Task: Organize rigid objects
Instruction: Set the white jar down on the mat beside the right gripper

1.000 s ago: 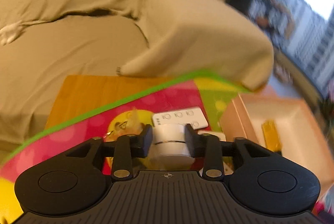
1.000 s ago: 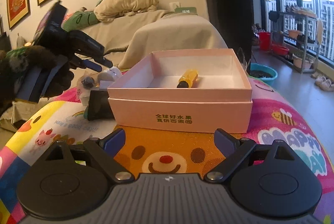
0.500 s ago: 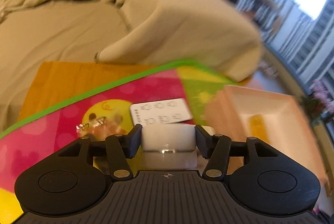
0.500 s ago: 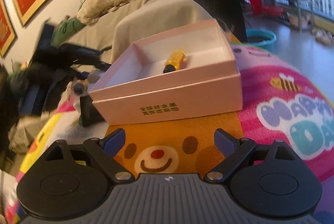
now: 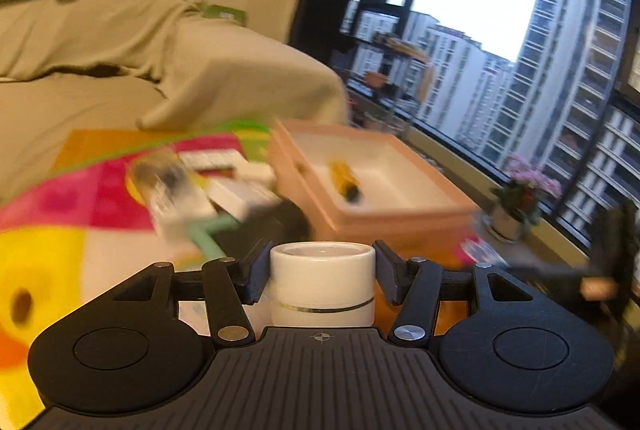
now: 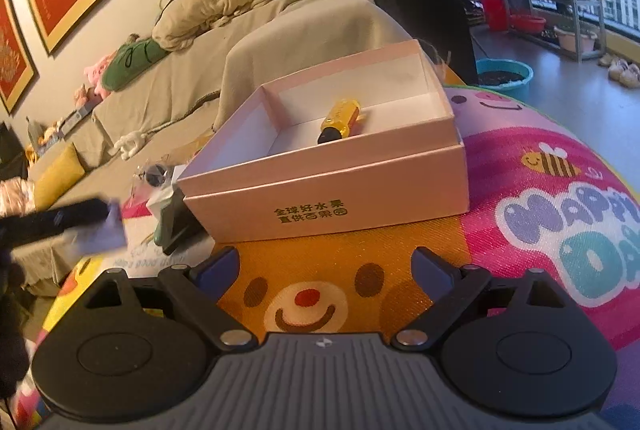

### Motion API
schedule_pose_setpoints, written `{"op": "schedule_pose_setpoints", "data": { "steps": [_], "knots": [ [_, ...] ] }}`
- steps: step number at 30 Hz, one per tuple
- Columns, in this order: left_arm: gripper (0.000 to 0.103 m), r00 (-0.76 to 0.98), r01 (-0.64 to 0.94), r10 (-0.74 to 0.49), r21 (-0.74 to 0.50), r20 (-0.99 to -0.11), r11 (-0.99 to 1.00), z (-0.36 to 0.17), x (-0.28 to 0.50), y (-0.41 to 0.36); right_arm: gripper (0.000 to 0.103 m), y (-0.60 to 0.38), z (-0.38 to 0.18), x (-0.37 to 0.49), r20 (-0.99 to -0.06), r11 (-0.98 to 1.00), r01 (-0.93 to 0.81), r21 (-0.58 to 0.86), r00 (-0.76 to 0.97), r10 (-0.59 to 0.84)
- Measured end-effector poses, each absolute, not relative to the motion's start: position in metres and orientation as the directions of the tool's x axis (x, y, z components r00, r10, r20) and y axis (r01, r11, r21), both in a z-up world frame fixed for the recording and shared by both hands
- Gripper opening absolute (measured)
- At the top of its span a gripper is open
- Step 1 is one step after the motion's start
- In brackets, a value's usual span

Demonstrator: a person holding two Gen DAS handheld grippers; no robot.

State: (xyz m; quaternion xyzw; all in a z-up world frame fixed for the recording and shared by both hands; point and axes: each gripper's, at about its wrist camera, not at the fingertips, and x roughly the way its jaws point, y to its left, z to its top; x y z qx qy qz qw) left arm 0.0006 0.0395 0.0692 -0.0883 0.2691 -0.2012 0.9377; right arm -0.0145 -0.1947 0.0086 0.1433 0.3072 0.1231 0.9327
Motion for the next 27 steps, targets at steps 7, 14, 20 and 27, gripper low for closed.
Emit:
{"op": "schedule_pose_setpoints", "data": {
  "steps": [7,14,20,27],
  "knots": [
    [0.059,0.691,0.409,-0.478,-0.252,-0.542,0.877,0.049,-0.019,0.012,0.093,-0.18,0.013,-0.027,-0.536,0.965,-0.15,0.216,0.808,0.246],
    [0.059,0.626,0.348,-0.539,-0.417,-0.563,0.84,0.043,-0.01,0.025,0.093,-0.173,0.016,-0.037,-0.537,0.968,-0.193,0.161,0.805,0.25],
    [0.06,0.649,0.226,-0.513,-0.501,-0.562,0.835,0.025,0.004,0.042,0.093,-0.169,0.015,-0.036,-0.564,0.968,-0.206,0.143,0.787,0.251],
    [0.06,0.764,0.079,-0.368,-0.49,-0.529,0.868,0.031,0.015,0.074,0.093,-0.156,0.019,-0.045,-0.549,0.96,-0.267,0.084,0.792,0.268]
  ]
}}
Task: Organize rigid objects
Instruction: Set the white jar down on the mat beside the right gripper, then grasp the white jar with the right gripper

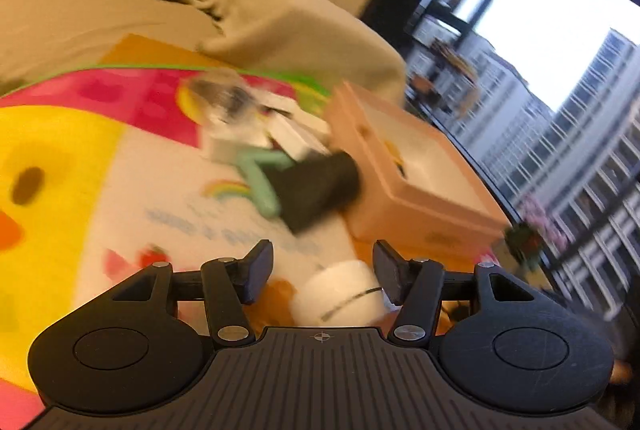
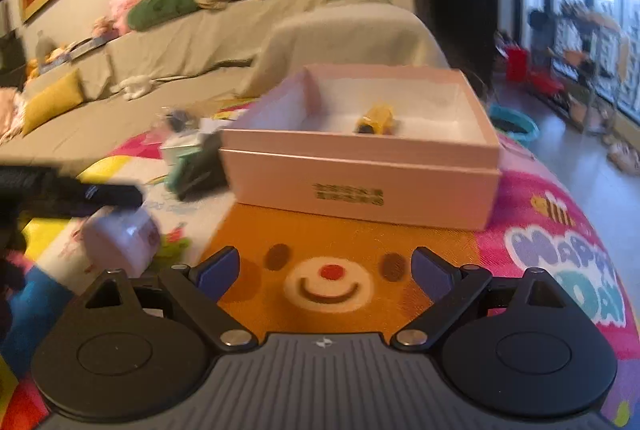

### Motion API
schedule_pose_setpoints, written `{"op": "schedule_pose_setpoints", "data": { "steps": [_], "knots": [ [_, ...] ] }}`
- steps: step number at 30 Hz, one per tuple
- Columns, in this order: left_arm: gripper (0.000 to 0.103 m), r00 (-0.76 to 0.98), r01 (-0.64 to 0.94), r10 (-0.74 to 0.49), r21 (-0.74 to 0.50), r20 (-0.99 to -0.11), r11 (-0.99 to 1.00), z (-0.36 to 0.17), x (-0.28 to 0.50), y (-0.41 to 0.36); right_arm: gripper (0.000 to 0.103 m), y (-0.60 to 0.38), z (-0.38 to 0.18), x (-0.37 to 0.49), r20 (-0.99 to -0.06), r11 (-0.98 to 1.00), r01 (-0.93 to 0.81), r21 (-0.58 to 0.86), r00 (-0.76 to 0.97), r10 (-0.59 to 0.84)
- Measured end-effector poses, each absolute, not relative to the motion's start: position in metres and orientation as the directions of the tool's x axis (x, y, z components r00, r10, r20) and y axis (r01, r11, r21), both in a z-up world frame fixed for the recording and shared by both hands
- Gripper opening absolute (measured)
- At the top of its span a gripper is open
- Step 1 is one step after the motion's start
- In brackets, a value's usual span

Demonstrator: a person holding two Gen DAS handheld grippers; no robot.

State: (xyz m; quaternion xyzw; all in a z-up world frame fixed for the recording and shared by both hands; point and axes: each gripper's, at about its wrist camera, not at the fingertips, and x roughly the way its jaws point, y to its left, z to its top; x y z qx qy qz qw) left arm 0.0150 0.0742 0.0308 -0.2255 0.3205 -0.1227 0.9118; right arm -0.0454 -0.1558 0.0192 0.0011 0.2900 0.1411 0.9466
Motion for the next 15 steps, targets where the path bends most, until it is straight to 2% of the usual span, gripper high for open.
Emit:
{"op": "schedule_pose_setpoints", "data": {
  "steps": [4,10,12,15],
  "knots": [
    [0.057,0.787,-0.008,-0.279,-0.461,-0.55,0.887,0.029,0.02,0.09,0.093,-0.124,0.025,-0.058,-0.556,0.896,-0.436,0.081,0.727,0.404],
    [0.057,0.794,-0.049,-0.262,-0.486,-0.549,0.872,0.023,0.013,0.113,0.093,-0.067,0.03,-0.056,-0.557,0.799,-0.597,0.067,0.642,0.526],
    [0.057,0.799,-0.065,-0.254,-0.498,-0.545,0.865,0.021,0.01,0.12,0.089,-0.048,0.028,-0.056,-0.563,0.769,-0.637,0.041,0.621,0.545],
    [0.057,0.806,-0.081,-0.246,-0.512,-0.539,0.855,0.019,0.005,0.129,0.075,-0.034,0.022,-0.057,-0.579,0.765,-0.644,-0.024,0.632,0.515]
  ]
}}
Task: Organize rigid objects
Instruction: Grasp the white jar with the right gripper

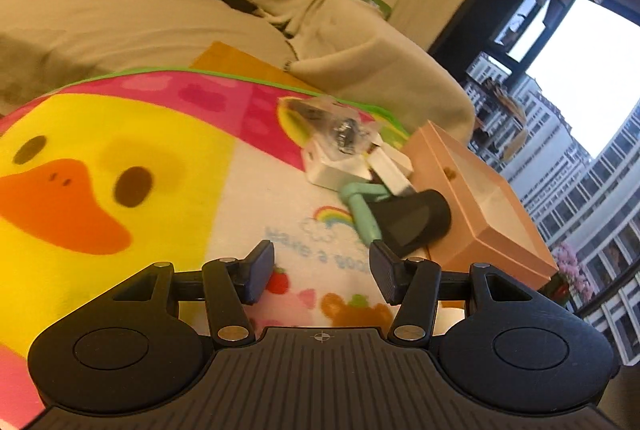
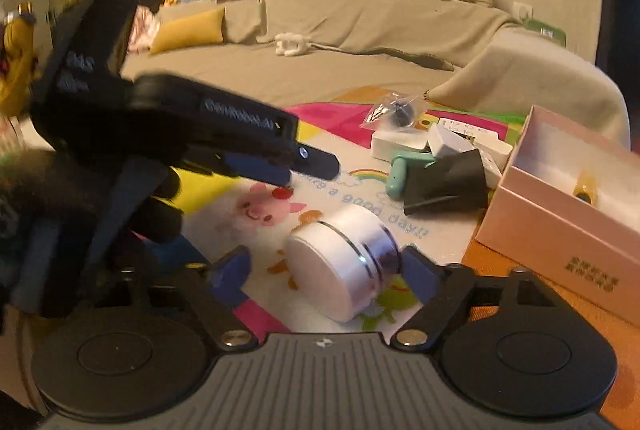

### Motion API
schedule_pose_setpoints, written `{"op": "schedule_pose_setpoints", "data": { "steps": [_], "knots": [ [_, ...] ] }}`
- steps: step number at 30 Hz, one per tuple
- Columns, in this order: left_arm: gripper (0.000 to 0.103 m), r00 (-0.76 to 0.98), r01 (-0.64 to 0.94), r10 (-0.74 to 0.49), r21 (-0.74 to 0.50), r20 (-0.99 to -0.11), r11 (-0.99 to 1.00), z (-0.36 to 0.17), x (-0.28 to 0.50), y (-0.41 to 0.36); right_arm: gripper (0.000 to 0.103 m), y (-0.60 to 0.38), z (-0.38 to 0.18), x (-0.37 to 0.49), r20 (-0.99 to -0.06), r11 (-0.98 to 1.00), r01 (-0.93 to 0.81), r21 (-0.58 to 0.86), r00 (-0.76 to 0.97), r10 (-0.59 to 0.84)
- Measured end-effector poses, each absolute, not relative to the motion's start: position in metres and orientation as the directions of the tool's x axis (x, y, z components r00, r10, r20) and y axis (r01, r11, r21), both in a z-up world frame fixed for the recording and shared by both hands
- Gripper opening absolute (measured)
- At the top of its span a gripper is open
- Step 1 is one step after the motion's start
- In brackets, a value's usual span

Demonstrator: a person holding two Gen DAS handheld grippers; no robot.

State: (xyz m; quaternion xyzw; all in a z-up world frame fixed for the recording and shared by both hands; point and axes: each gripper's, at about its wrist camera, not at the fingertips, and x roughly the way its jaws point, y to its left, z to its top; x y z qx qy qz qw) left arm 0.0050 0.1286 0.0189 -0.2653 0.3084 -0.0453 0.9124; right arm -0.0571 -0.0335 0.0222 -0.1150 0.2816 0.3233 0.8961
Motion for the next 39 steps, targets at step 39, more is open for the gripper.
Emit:
{"op": "schedule_pose_setpoints", "data": {
  "steps": [39],
  "knots": [
    [0.052,0.829,-0.09,-0.221,-0.513,-0.513,0.854,0.015,-0.025,0.158,0.054,-0.015,0.032,-0.033,-0.59,0.76,-0.64,0.112,0.572,0.57]
  ]
}}
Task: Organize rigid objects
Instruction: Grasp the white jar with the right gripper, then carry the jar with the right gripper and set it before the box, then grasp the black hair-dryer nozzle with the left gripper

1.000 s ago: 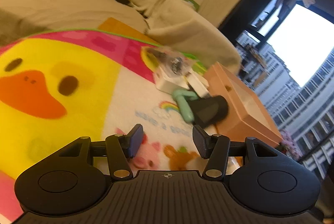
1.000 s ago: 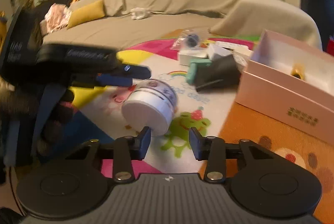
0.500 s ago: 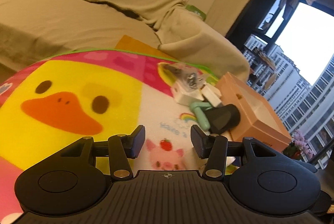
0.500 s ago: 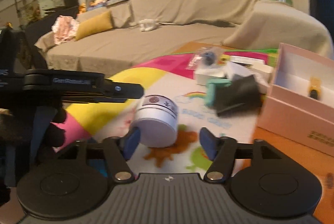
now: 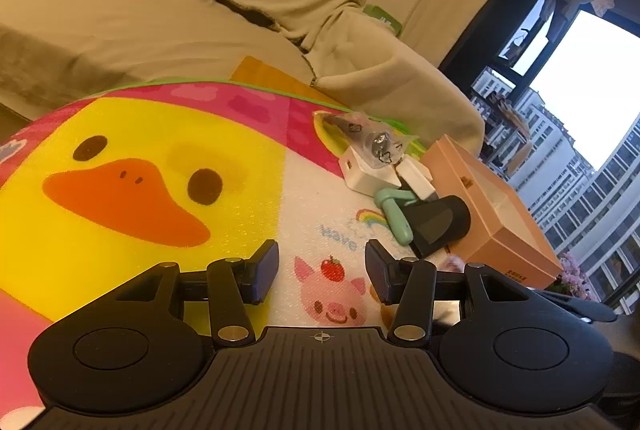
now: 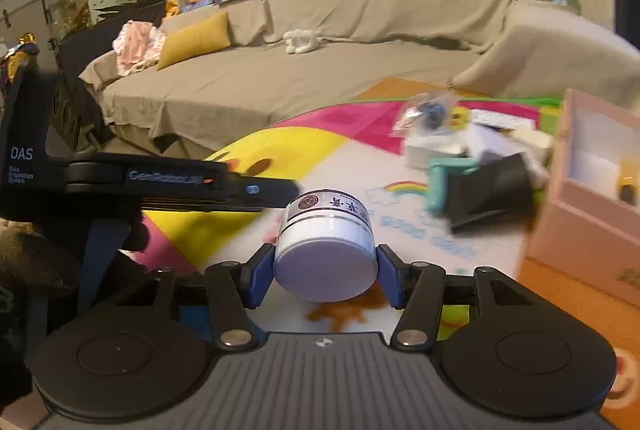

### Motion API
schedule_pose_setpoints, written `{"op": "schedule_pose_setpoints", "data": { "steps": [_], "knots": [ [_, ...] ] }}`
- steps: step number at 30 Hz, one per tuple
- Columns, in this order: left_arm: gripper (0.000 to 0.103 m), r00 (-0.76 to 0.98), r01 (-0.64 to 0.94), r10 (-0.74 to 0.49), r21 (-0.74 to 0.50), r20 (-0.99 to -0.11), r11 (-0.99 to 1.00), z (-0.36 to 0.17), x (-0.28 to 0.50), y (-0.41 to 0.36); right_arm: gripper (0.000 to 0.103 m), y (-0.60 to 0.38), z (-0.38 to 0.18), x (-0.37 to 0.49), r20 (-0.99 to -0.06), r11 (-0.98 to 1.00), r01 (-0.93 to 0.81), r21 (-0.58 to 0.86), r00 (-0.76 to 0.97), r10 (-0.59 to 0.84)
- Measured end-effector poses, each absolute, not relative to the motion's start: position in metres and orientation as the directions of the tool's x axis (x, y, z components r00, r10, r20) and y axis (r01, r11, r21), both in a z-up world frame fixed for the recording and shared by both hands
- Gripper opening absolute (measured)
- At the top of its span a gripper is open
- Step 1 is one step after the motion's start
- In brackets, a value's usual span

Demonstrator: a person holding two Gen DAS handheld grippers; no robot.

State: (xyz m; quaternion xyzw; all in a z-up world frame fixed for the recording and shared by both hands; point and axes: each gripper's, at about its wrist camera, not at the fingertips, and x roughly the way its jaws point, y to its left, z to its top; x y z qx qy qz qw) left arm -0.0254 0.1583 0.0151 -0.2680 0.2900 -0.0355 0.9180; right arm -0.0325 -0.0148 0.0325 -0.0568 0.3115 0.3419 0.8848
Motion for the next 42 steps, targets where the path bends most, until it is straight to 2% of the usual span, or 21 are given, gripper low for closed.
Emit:
{"op": "schedule_pose_setpoints", "data": {
  "steps": [5,13,19,24,26,28,30,37,39,42],
  "knots": [
    [0.052,0.822,-0.043,-0.254,-0.501,-0.51,0.864,0.017,-0.023,0.15,0.054,-0.062,0.042,-0.036,-0.639,0.809,-0.586,0.037,0.608,0.47],
    [0.052,0.802,0.074,-0.321,-0.449,-0.504,0.891,0.024,-0.012,0.117,0.054,-0.152,0.061,-0.046,-0.735,0.894,-0.428,-0.135,0.648,0.199],
    [0.052,0.777,0.146,-0.356,-0.401,-0.519,0.904,0.026,-0.007,0.091,0.054,-0.169,0.053,-0.033,-0.773,0.898,-0.395,-0.193,0.626,0.109],
    [0.052,0.763,0.209,-0.341,-0.29,-0.549,0.934,0.029,-0.006,0.073,0.056,-0.164,0.049,-0.02,-0.733,0.907,-0.394,-0.15,0.66,0.166],
    [0.052,0.758,0.22,-0.329,-0.255,-0.564,0.942,0.028,-0.004,0.068,0.069,-0.165,0.049,-0.016,-0.719,0.917,-0.388,-0.095,0.664,0.206],
    [0.052,0.759,0.234,-0.321,-0.223,-0.566,0.946,0.03,0.001,0.062,0.075,-0.167,0.047,-0.015,-0.703,0.926,-0.372,-0.066,0.676,0.222],
    [0.052,0.765,0.265,-0.322,-0.183,-0.558,0.947,0.034,0.008,0.056,0.075,-0.169,0.046,-0.017,-0.693,0.93,-0.364,-0.046,0.682,0.233],
    [0.053,0.792,0.388,-0.245,0.152,-0.559,0.909,0.037,0.06,0.013,0.077,-0.187,0.03,-0.034,-0.663,0.949,-0.312,0.049,0.701,0.264],
    [0.053,0.777,0.431,-0.259,0.184,-0.574,0.884,0.034,0.074,0.005,0.078,-0.191,0.025,-0.041,-0.643,0.952,-0.291,0.099,0.711,0.284],
    [0.057,0.737,0.47,-0.282,0.165,-0.614,0.867,0.031,0.096,0.002,0.083,-0.198,0.014,-0.047,-0.621,0.942,-0.269,0.201,0.709,0.334]
  ]
}}
